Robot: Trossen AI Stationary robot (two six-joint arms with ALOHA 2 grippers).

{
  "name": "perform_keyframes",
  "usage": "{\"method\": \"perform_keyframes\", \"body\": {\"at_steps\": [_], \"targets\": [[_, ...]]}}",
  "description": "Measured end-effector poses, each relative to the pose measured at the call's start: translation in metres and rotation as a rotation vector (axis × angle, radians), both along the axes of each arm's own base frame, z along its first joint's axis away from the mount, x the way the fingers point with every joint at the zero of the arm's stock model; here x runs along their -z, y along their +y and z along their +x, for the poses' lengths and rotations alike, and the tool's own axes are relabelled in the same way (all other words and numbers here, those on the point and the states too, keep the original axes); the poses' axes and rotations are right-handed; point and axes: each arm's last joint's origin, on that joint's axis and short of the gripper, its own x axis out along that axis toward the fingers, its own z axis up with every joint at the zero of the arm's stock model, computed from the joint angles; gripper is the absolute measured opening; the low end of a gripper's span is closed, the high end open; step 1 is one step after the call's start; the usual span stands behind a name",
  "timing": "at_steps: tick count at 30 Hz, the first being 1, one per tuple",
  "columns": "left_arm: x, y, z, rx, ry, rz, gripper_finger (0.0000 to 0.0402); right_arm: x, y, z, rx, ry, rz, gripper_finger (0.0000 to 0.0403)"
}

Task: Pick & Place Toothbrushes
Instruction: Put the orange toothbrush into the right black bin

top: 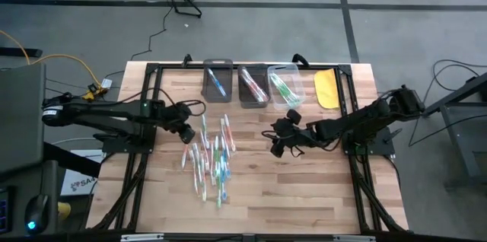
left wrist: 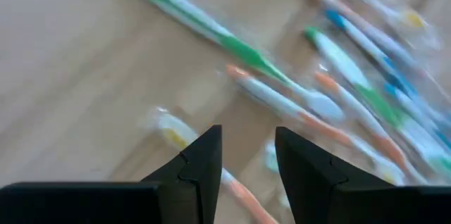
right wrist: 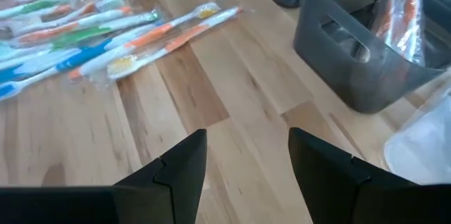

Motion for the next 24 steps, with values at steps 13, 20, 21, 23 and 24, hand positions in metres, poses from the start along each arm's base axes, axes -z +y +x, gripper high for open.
{"method": "perform_keyframes", "body": {"at_steps": [13, 20, 21, 23, 24], "targets": [[0.016, 0.000, -0.004, -0.048, 0.203, -0.039, 0.0130, 0.000, 0.000, 0.000, -0.002, -0.004, 0.002, 0.0193], [0.028, 0.001, 0.010, -0.054, 0.231, -0.044, 0.0182, 0.000, 0.001, 0.000, -0.018, -0.001, 0.016, 0.0193], [0.030, 0.001, 0.010, -0.061, 0.249, -0.049, 0.0193, 0.000, 0.001, 0.000, -0.018, -0.002, 0.016, 0.0193], [0.035, 0.002, 0.012, -0.094, 0.279, -0.058, 0.0210, 0.000, 0.001, 0.001, -0.018, -0.002, 0.017, 0.0193], [0.037, 0.002, 0.013, -0.112, 0.288, -0.059, 0.0216, 0.000, 0.001, 0.001, -0.018, -0.002, 0.017, 0.0193]]}}
